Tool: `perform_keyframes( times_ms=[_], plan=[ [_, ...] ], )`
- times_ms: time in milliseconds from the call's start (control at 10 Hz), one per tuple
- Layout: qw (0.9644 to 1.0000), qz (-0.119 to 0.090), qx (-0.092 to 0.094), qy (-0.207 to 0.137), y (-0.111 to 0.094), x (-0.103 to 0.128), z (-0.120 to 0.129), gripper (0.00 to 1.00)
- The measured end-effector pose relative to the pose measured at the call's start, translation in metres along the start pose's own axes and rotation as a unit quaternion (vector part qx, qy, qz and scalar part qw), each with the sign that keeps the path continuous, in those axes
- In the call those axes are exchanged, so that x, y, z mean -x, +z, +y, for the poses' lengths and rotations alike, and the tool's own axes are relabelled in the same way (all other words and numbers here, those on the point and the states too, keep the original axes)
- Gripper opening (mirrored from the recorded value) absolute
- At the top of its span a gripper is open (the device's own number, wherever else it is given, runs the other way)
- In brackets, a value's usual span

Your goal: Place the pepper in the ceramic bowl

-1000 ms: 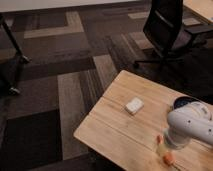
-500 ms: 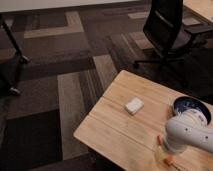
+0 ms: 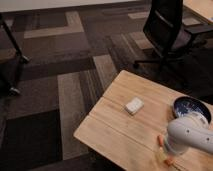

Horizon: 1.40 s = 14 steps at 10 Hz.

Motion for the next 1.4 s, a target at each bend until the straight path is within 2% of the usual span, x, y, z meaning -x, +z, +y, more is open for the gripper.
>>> perform_keyframes(
  times_ms=[300,700,800,900,1200,1300,1400],
  plan=[
    [0.9999,-0.003,0.009,0.010,0.004,-0.003,-0.001,0.65],
    [0.9998,-0.001,0.013,0.013,0.008,-0.007,-0.003,0.65],
    [0.9998,0.000,0.013,0.013,0.009,-0.007,-0.004,0.60],
    [0.9998,0.001,0.013,0.012,0.009,-0.007,-0.004,0.49],
    [0.9999,0.003,0.010,0.007,0.007,-0.004,-0.004,0.05],
    [0.9999,0.005,0.009,0.005,0.002,0.000,-0.004,0.00],
    [0.9999,0.009,0.010,0.005,-0.010,0.013,-0.004,0.00]
  ],
)
